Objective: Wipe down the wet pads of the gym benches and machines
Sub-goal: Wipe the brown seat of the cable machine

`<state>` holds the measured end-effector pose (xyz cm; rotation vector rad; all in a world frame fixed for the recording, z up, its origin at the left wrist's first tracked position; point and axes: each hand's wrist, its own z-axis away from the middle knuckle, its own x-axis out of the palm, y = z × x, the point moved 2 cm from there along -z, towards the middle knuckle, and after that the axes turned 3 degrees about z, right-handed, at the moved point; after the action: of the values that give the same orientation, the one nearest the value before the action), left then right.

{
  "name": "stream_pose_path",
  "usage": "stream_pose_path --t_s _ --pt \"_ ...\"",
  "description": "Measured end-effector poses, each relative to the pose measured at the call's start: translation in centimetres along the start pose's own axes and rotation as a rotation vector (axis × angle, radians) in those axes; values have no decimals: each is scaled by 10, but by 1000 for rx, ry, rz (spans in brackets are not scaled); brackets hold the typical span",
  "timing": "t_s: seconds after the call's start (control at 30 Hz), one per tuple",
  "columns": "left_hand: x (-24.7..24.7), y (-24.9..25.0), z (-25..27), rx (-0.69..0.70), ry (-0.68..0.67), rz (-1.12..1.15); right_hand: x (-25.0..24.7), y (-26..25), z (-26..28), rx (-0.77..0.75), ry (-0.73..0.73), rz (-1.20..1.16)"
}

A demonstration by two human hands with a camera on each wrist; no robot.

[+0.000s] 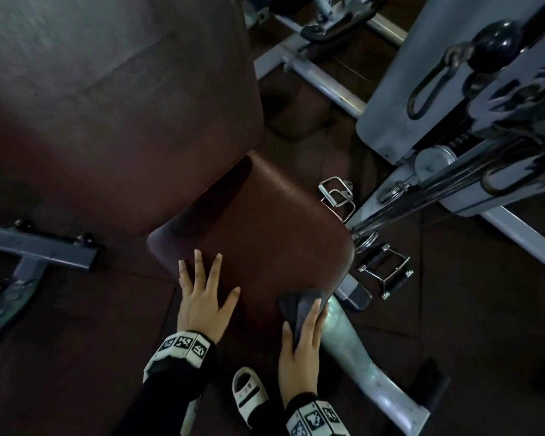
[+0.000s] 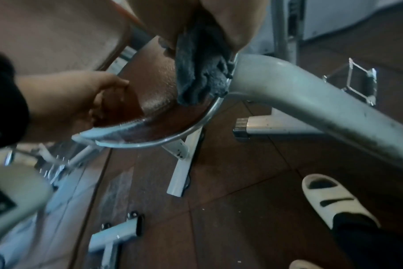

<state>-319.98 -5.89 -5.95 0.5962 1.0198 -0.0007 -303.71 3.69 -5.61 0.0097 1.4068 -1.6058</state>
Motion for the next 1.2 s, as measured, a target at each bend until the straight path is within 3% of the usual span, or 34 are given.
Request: stream_pose_path --t_s 0.17,0.27,0.4,0.5,0.77,0.97,1.2 --pt "7 0 -1 9 2 -16 0 1 -14 287 154 -235" --pt "9 -5 -2 21 -4 -20 -13 4 -43 358 174 -267" --pt "11 -8 -1 41 3 7 -47 11 -114 317 223 -209" --pt "12 -8 -1 31 3 17 -71 9 -149 246 139 -145" --pt "-6 -2 1 -51 39 -3 -89 8 -113 92 -48 -26" --pt "-9 -2 -6 -103 1 15 -93 -3 -170 112 -61 15" --pt "-7 1 -7 -113 0 25 -67 -80 -254 -30 -378 337"
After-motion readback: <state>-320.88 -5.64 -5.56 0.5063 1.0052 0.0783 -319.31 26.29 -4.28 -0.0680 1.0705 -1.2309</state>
